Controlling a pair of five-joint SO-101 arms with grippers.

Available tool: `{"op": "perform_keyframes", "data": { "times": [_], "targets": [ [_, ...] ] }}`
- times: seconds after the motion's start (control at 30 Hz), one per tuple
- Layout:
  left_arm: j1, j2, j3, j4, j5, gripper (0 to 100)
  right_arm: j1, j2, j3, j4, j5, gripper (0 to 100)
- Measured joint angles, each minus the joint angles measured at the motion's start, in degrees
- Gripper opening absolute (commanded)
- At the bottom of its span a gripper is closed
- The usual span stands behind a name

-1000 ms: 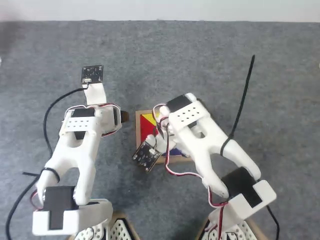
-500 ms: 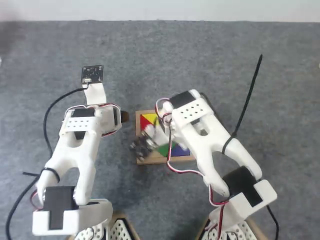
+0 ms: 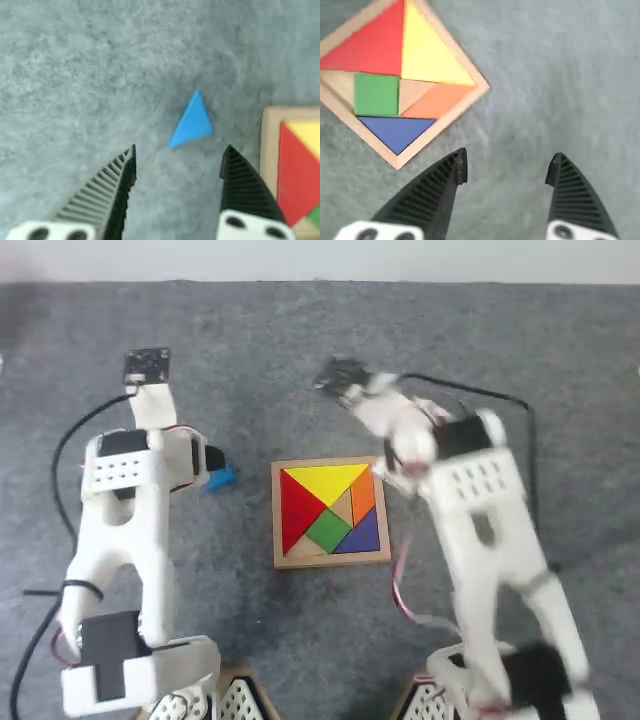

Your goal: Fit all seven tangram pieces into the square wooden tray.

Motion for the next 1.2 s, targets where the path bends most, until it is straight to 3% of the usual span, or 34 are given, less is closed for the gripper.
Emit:
{"op": "perform_keyframes", "data": {
  "times": [0.13, 0.33, 0.53, 0.7, 1.2],
  "targets": [
    [-0.3, 0.4, -1.1, 3.9, -1.1, 27, 4.7, -12.2, 22.9, -8.3, -7.1, 26.2],
    [-0.1, 11.6, -6.9, 3.9, -3.5, 27, 13.0, -20.7, 46.1, -16.9, -8.9, 26.2],
    [2.5, 30.3, -22.5, 6.3, -7.2, 27, 14.2, -22.3, 53.4, -22.6, -8.9, 26.2],
    [3.0, 37.1, -32.8, 9.1, -10.0, 27, 14.2, -22.5, 55.3, -26.2, -8.9, 26.2],
    [4.0, 42.2, -35.9, 11.0, -12.7, 22, 14.2, -22.6, 55.3, -26.9, -8.9, 26.2]
  ]
}}
